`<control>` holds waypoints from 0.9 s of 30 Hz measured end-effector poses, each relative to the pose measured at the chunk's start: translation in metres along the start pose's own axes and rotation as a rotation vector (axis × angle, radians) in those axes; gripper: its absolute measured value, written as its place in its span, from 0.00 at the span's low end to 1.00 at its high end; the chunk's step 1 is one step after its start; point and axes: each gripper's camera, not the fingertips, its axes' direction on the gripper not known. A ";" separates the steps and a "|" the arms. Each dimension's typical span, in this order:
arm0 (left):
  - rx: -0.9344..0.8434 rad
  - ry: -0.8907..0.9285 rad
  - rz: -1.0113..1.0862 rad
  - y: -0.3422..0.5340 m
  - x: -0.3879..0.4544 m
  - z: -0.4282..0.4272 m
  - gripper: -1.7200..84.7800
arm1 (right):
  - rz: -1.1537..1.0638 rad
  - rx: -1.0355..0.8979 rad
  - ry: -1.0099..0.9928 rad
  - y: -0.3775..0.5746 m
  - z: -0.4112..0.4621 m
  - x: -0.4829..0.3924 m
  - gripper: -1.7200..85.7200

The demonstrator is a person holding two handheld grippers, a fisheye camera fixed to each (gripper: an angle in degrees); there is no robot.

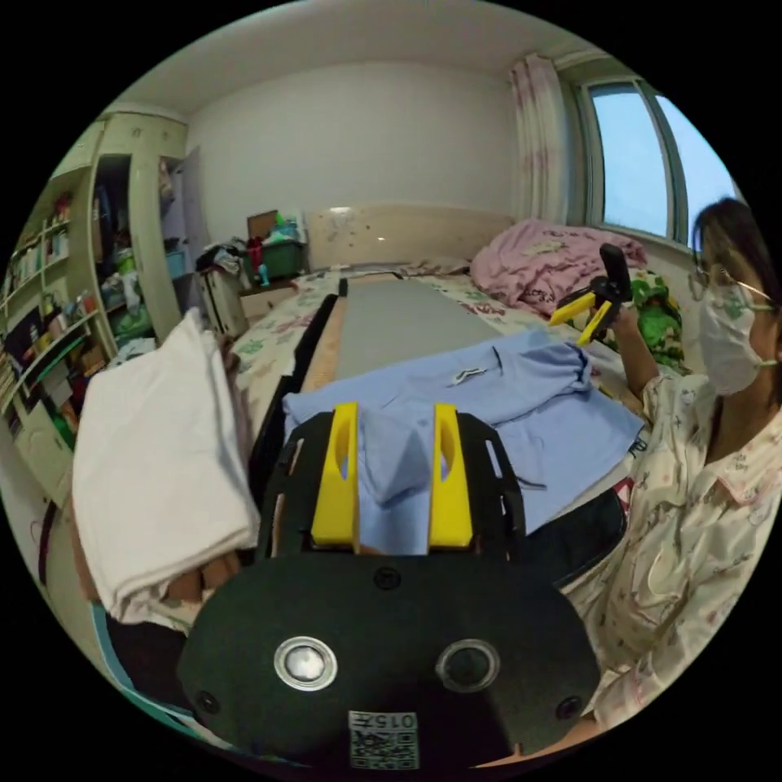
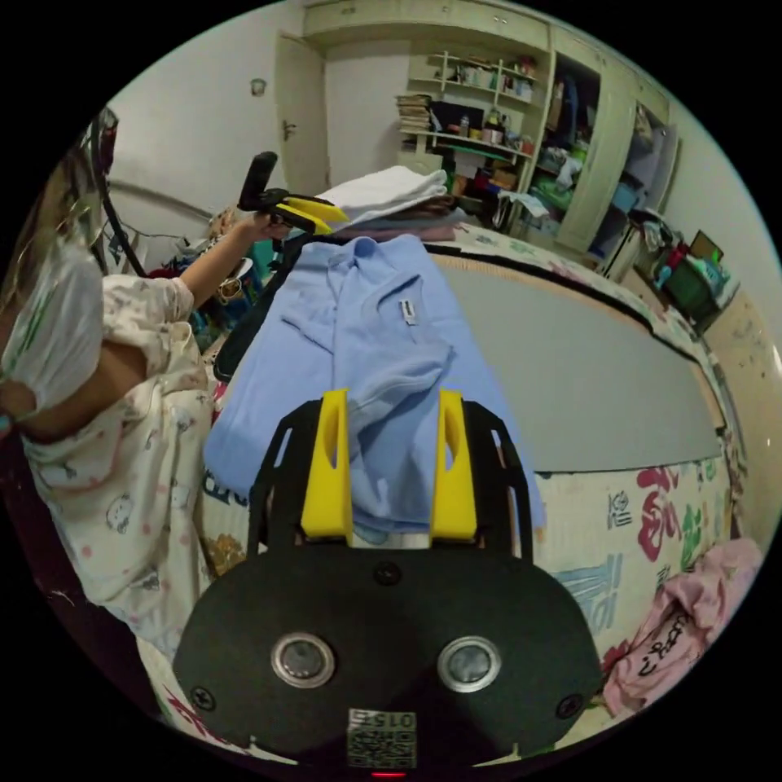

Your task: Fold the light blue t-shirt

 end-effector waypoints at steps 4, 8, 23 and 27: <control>-0.157 0.022 -0.039 -0.025 -0.019 0.065 0.15 | 0.078 -0.047 -0.171 0.025 0.023 0.049 0.15; -0.228 0.142 -0.121 -0.020 -0.044 0.092 0.09 | 0.020 0.015 -0.357 0.057 0.012 0.063 0.07; 0.261 0.186 -0.025 0.101 -0.016 -0.067 0.05 | -0.583 -0.049 -0.211 0.179 -0.016 -0.034 0.12; 0.232 0.056 -0.244 0.072 -0.039 -0.056 0.09 | -0.356 -0.080 -0.001 0.200 -0.007 0.011 0.15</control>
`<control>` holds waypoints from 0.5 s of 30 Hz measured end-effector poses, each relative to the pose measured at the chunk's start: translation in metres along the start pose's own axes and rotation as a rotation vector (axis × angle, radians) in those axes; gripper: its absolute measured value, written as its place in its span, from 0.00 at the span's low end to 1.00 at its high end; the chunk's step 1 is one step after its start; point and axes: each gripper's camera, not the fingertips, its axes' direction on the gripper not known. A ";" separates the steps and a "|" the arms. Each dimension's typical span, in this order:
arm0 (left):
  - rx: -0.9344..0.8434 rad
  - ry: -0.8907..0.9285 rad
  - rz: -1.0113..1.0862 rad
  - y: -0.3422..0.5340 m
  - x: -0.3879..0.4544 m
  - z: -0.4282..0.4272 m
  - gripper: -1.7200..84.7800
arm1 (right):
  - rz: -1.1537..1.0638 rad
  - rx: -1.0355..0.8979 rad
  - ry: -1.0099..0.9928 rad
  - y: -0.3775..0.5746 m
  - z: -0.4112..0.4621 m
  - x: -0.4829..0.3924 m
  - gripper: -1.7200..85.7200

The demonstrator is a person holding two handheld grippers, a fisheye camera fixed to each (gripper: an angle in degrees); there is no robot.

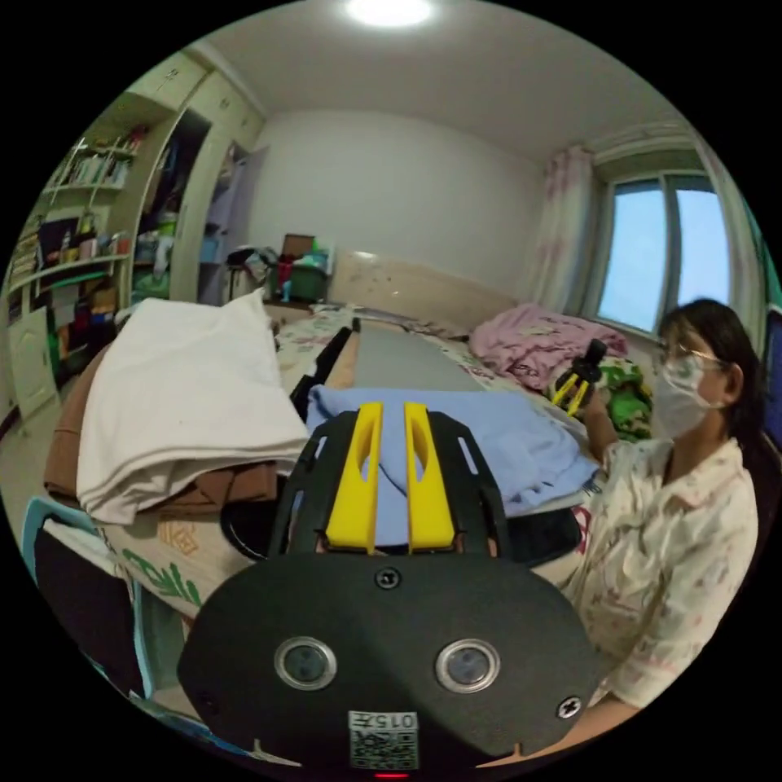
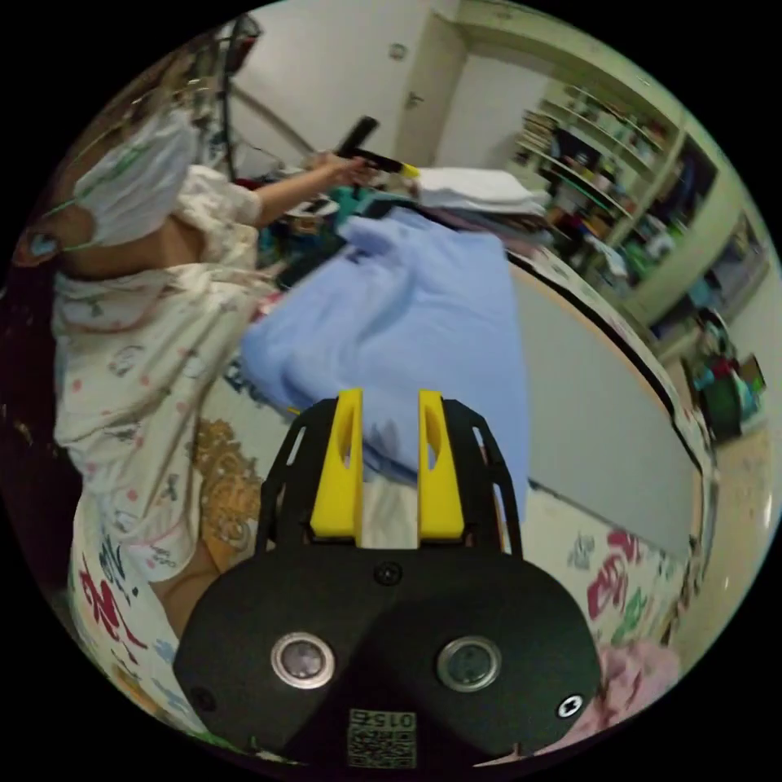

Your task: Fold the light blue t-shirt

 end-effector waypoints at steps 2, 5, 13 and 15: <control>-0.114 -0.005 0.032 -0.022 0.010 0.036 0.10 | 0.134 -0.072 0.081 0.029 0.023 0.025 0.17; -0.278 -0.116 0.024 -0.057 0.029 0.107 0.14 | 0.233 -0.097 0.073 0.057 0.055 0.050 0.18; -0.522 -0.203 -0.095 -0.104 0.019 0.237 0.15 | 0.119 -0.177 0.195 0.041 0.119 0.020 0.18; -0.564 -0.212 -0.030 -0.110 0.029 0.254 0.11 | 0.115 -0.210 0.271 0.037 0.134 0.016 0.16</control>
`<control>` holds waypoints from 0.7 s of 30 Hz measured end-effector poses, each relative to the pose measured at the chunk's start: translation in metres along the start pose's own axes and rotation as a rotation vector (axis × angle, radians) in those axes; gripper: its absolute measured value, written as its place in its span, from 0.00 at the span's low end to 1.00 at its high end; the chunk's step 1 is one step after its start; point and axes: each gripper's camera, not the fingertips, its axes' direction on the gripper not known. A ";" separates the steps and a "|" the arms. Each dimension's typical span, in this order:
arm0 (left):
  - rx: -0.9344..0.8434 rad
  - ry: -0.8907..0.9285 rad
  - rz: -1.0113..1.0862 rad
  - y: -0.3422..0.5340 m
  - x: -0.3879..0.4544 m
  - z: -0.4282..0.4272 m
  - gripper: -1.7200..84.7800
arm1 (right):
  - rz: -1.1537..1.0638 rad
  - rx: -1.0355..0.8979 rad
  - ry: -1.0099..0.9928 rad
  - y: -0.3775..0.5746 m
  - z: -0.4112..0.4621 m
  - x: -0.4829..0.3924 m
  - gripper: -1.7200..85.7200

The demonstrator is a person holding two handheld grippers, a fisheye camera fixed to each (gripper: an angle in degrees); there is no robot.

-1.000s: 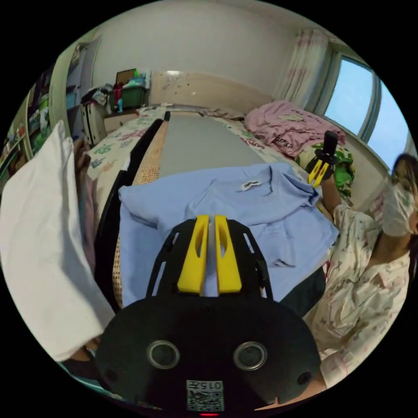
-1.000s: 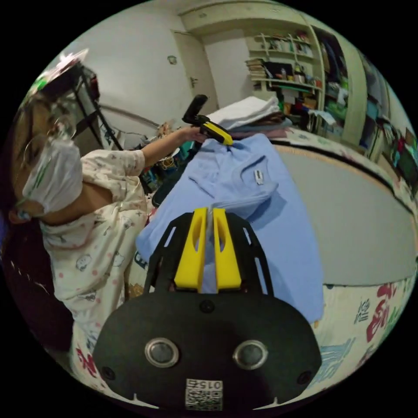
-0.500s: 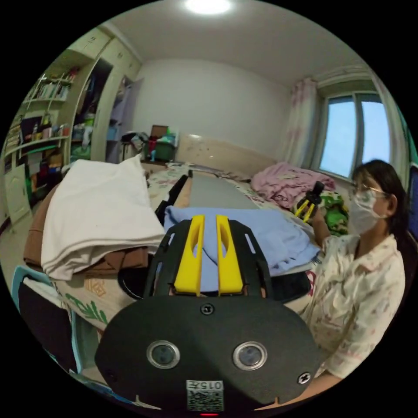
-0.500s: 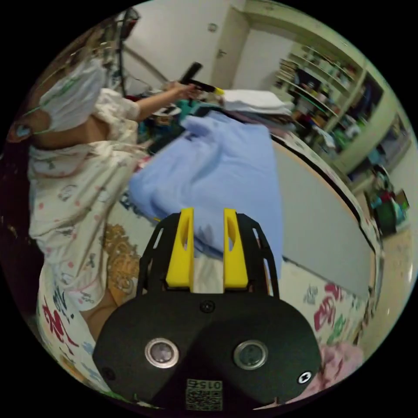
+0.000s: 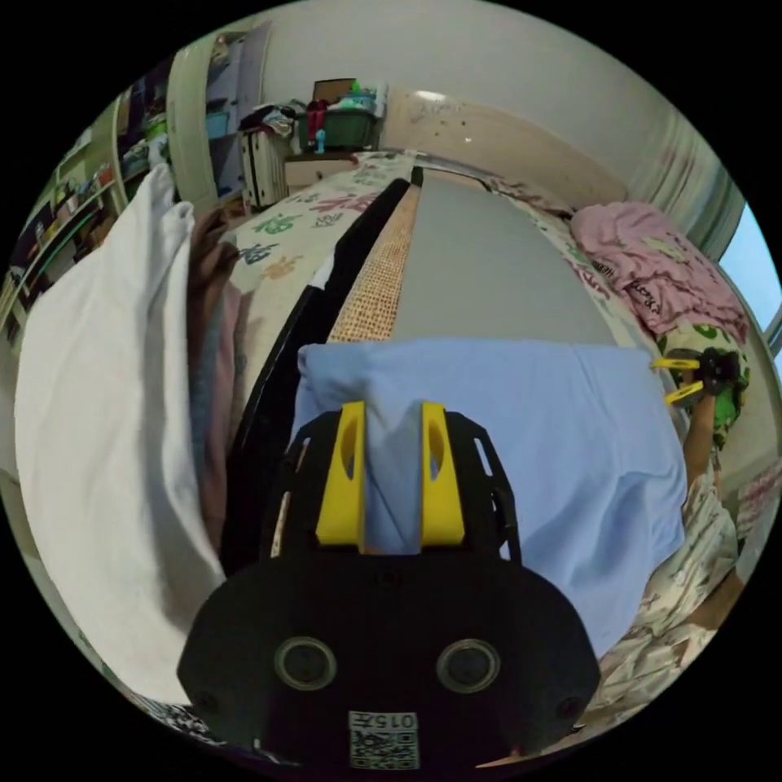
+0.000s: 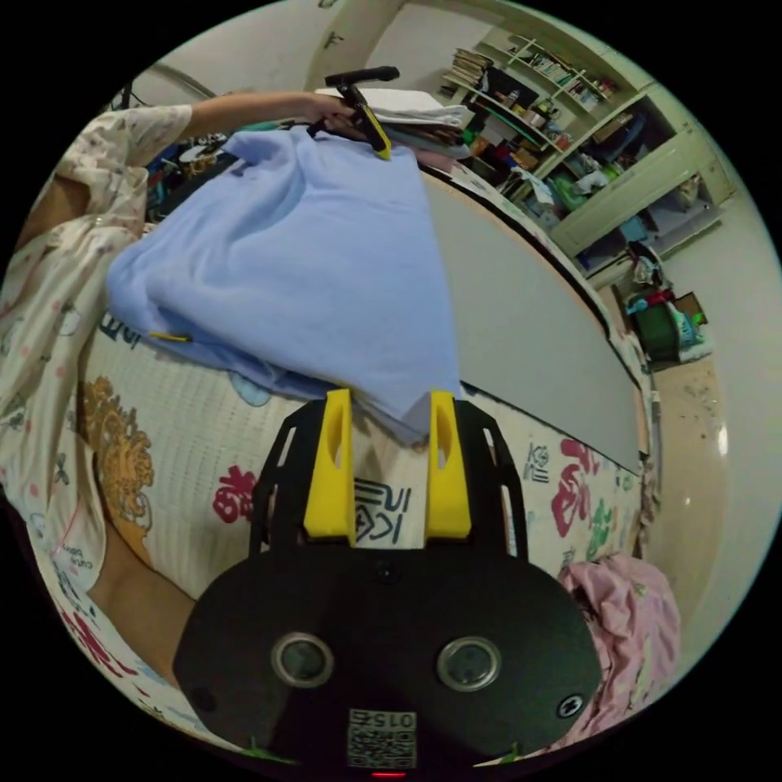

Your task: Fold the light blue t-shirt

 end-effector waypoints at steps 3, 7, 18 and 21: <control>0.005 -0.046 0.051 -0.011 0.015 -0.004 0.05 | -0.038 -0.033 0.022 -0.009 0.025 -0.013 0.11; 0.098 -0.132 0.085 -0.030 0.035 -0.021 0.04 | 0.042 0.020 0.049 -0.011 0.019 -0.003 0.07; 0.186 -0.371 0.088 -0.013 0.087 -0.005 0.05 | 0.206 0.020 0.108 0.030 0.040 0.040 0.10; 0.306 -0.301 0.016 0.053 0.091 -0.050 0.08 | 0.217 0.148 0.181 0.027 0.001 0.035 0.10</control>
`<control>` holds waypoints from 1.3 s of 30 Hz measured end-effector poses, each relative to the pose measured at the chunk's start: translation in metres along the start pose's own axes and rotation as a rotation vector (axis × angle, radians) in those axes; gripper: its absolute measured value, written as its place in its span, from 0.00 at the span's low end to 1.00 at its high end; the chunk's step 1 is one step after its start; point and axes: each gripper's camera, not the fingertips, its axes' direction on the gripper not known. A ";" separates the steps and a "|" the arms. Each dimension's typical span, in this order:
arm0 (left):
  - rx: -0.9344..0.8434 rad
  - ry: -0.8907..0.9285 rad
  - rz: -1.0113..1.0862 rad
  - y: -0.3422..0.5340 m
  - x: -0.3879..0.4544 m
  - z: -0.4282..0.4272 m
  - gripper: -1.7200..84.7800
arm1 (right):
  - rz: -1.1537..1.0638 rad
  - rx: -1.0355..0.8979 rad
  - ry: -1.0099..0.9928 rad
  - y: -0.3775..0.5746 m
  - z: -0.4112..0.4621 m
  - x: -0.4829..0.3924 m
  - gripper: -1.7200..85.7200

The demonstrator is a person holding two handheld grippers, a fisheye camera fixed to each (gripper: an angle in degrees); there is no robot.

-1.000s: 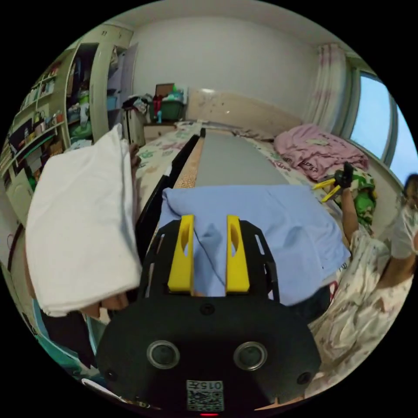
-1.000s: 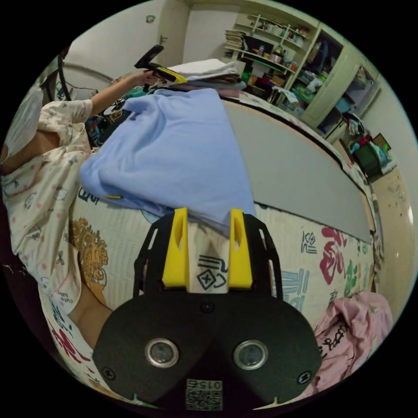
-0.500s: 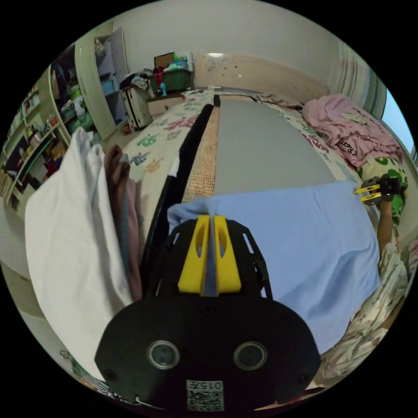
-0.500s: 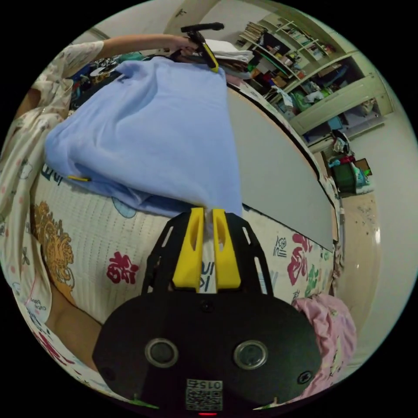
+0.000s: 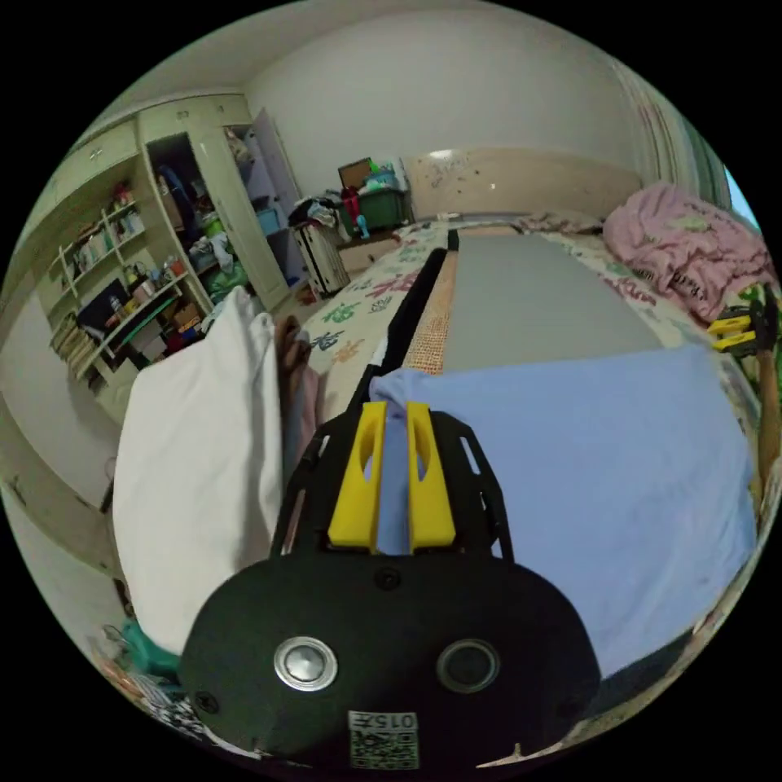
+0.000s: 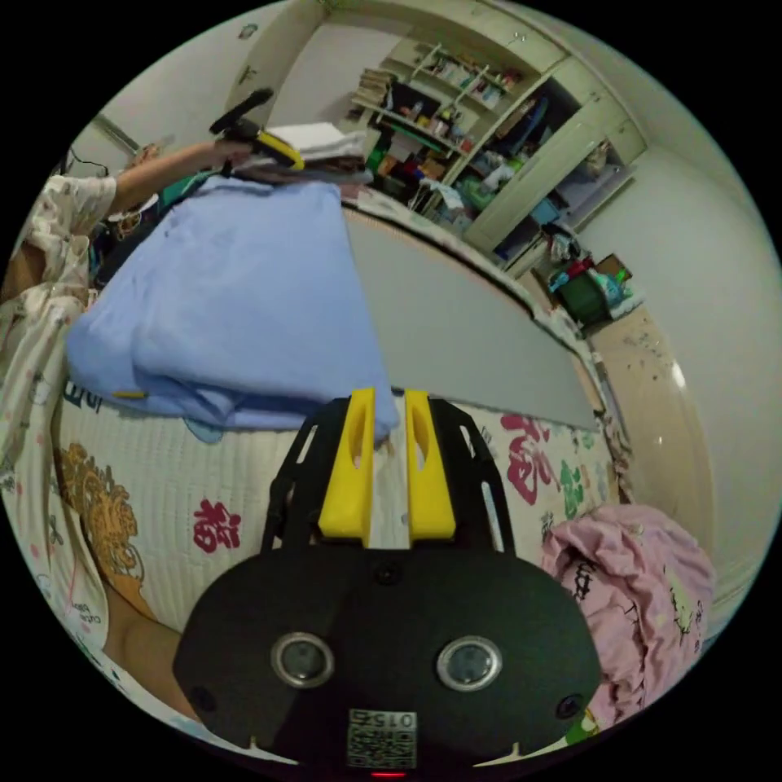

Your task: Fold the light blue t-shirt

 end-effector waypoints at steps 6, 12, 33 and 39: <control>0.097 0.279 -0.228 0.131 -0.012 -0.068 0.15 | -0.180 0.242 -0.172 -0.065 -0.054 -0.075 0.12; 0.022 0.325 -0.323 0.177 0.002 -0.053 0.17 | -0.442 0.126 -0.503 -0.094 -0.050 -0.127 0.15; 0.020 0.051 -0.193 0.189 0.040 -0.051 0.02 | -0.510 0.040 -0.711 -0.127 -0.065 -0.055 0.04; 0.100 0.003 -0.190 0.183 0.052 -0.071 0.11 | -0.447 0.114 -0.782 -0.138 -0.096 0.020 0.12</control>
